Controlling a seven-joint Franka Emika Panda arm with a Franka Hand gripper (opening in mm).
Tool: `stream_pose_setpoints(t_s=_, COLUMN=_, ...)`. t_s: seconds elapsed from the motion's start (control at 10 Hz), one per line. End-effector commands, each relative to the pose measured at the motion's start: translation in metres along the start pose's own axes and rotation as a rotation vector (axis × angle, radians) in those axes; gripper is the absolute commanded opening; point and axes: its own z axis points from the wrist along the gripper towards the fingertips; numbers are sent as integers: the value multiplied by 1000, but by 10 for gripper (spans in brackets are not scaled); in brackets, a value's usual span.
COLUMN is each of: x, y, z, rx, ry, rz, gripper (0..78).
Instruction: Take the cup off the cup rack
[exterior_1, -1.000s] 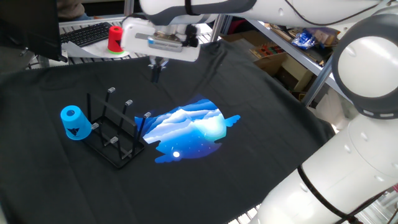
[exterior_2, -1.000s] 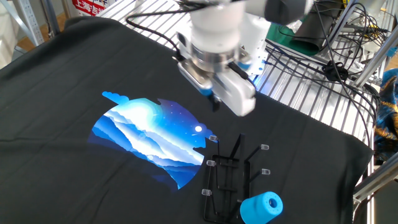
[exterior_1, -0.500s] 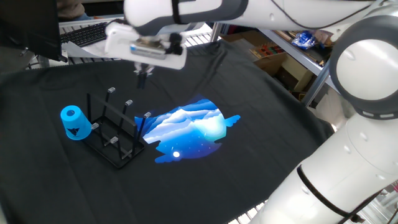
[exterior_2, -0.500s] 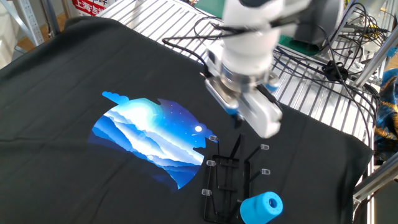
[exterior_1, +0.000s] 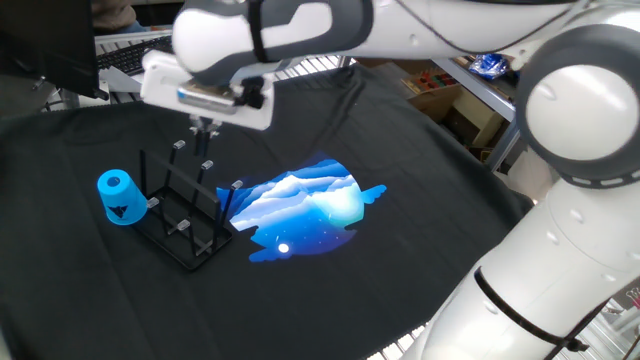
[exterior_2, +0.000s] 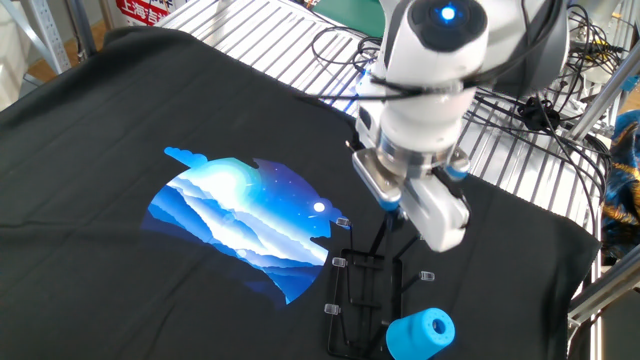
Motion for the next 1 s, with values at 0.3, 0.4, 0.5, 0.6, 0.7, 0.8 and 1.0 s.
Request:
stream_pose_setpoints(t_s=0.3, x=-3, y=6, z=2, rx=-4, ry=-1, rz=16, gripper=0)
stream_pose_setpoints(t_s=0.4, x=-3, y=6, z=2, rx=0, ry=2, rz=16, gripper=0)
stream_pose_setpoints(t_s=0.5, x=-3, y=6, z=2, rx=3, ry=0, rz=15, gripper=0)
stream_pose_setpoints(t_s=0.6, x=-3, y=6, z=2, rx=5, ry=-5, rz=11, gripper=0)
stream_pose_setpoints(t_s=0.7, x=-3, y=6, z=2, rx=9, ry=-16, rz=6, gripper=0)
stream_pose_setpoints(t_s=0.8, x=-3, y=6, z=2, rx=15, ry=-23, rz=5, gripper=0)
stream_pose_setpoints(t_s=1.0, x=-3, y=6, z=2, rx=18, ry=-16, rz=-15, gripper=0)
